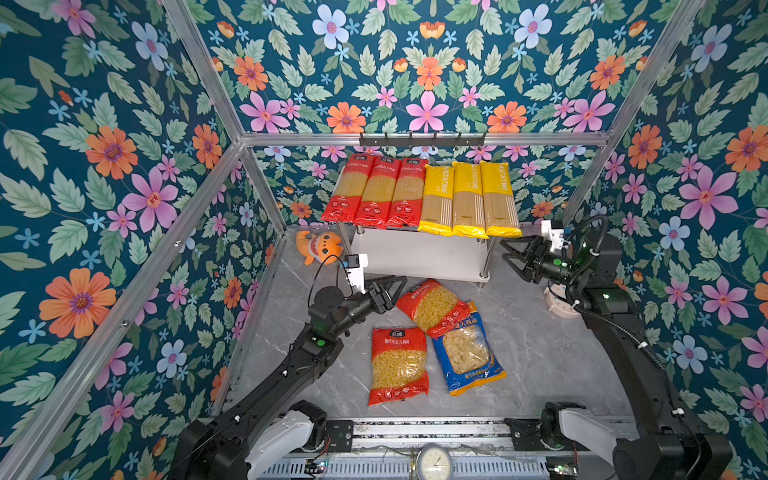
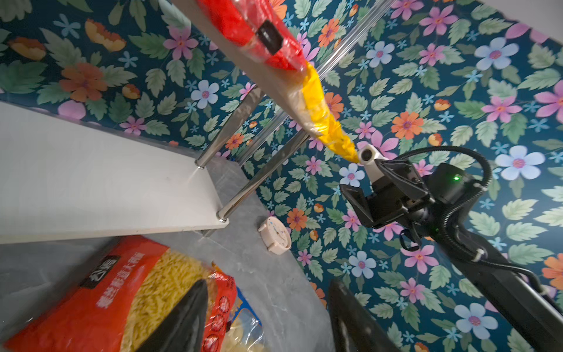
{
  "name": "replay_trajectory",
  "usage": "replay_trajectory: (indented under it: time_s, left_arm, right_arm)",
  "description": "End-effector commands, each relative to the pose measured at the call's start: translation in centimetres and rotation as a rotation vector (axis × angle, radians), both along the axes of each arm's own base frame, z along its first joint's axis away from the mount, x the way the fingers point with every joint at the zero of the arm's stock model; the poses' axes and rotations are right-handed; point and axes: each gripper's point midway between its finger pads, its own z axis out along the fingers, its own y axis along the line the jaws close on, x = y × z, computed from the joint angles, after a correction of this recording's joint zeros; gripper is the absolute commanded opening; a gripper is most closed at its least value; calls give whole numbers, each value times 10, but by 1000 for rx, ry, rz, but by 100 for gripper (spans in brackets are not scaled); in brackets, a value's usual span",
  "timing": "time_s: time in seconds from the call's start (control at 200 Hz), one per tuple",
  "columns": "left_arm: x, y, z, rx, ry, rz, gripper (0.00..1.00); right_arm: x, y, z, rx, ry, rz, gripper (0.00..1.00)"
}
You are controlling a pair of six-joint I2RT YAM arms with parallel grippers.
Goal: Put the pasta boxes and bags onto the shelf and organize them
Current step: 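Set the pack upright beside the yellow packs and open the right gripper, then lower both grippers to the red fusilli bag nearest the robot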
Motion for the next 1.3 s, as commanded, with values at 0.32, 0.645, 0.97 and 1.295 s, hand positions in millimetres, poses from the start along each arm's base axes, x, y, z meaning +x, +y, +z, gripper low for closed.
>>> replay_trajectory:
  time_s: [0.32,0.645,0.97,1.295]
  left_arm:
    - [-9,60,-141,399,369,258,67]
    - [-37,101,-214,564,618,380,72]
    - [-53,99,-236,503,699,370,74]
    - [-47,94,-233,526,681,362,73]
  right_arm:
    - [-68,65,-145,-200,122,13,64]
    - [-90,99,-241,-542,266,75,60]
    - [-91,95,-250,-716,315,100,60]
    - [-89,58,-234,-665,342,88,62]
